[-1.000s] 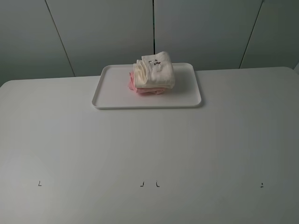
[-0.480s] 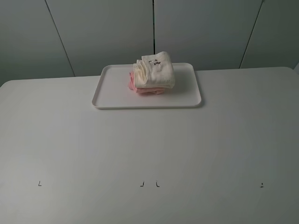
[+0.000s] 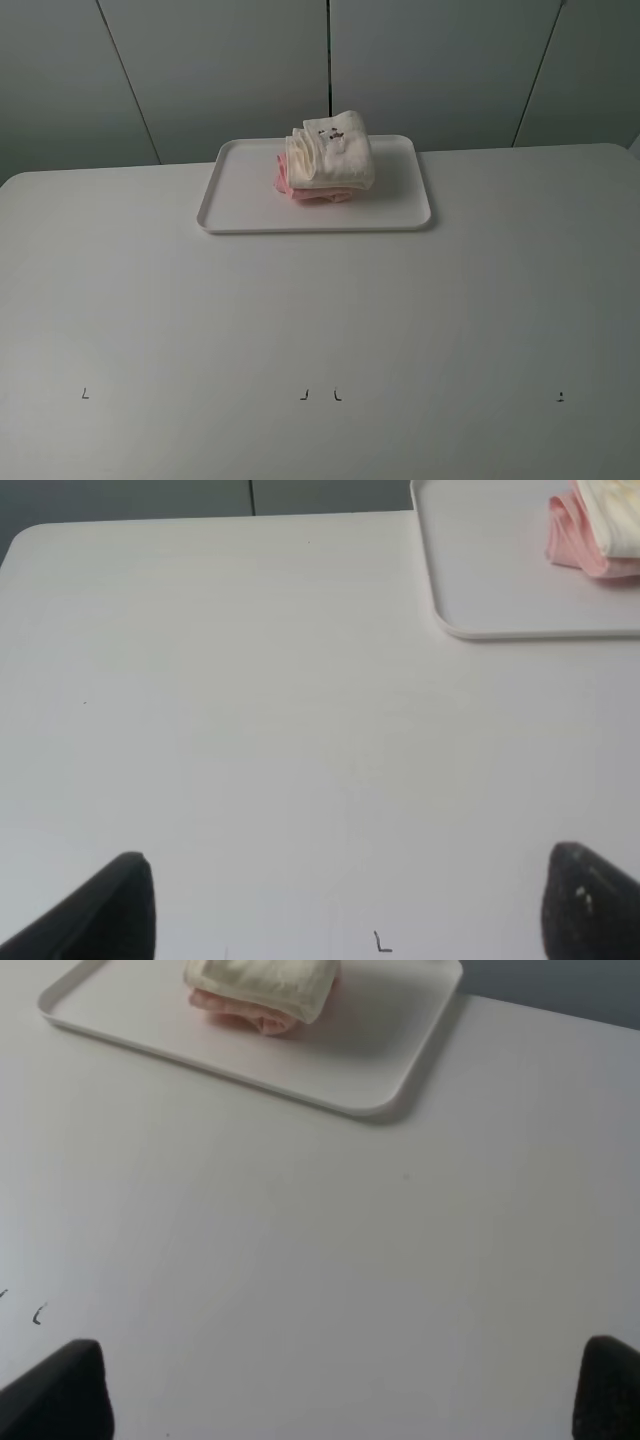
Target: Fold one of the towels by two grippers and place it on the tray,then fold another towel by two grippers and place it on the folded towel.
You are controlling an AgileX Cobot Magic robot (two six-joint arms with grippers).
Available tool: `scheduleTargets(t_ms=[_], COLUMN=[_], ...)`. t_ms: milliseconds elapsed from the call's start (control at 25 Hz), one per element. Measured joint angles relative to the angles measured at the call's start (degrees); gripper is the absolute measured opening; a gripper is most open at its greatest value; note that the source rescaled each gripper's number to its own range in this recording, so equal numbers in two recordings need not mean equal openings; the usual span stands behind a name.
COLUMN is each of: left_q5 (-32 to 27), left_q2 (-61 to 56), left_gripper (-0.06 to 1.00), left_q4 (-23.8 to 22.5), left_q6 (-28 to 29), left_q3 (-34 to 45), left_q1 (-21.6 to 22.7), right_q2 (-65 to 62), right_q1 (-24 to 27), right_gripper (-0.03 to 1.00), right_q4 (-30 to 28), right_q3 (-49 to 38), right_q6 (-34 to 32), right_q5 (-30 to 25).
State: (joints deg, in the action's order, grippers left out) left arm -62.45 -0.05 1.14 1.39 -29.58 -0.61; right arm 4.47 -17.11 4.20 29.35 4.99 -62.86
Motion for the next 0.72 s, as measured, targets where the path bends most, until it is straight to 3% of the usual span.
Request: scheduleTargets(t_ms=[200, 520, 720], left_q5=[0.11, 0.11, 0.11], left_q2=[0.00, 0.00, 0.00], left_gripper=[0.99, 0.99, 0.99], left_q4=[0.95, 1.31, 1.38], left_q6=[0.00, 0.00, 0.00], left_q3=[0.00, 0.00, 0.00], left_q1=[1.61, 6.86, 7.92], right_q2=[0.00, -3.16, -4.32], right_q1=[0.13, 7.06, 8.86], right_gripper=[1.00, 1.00, 1.00], right_q4=[0.10, -0.38, -0.51], right_q3=[0.00, 0.00, 0.00], right_q6=[0.00, 0.00, 0.00], right_q5=[0.00, 0.00, 0.00])
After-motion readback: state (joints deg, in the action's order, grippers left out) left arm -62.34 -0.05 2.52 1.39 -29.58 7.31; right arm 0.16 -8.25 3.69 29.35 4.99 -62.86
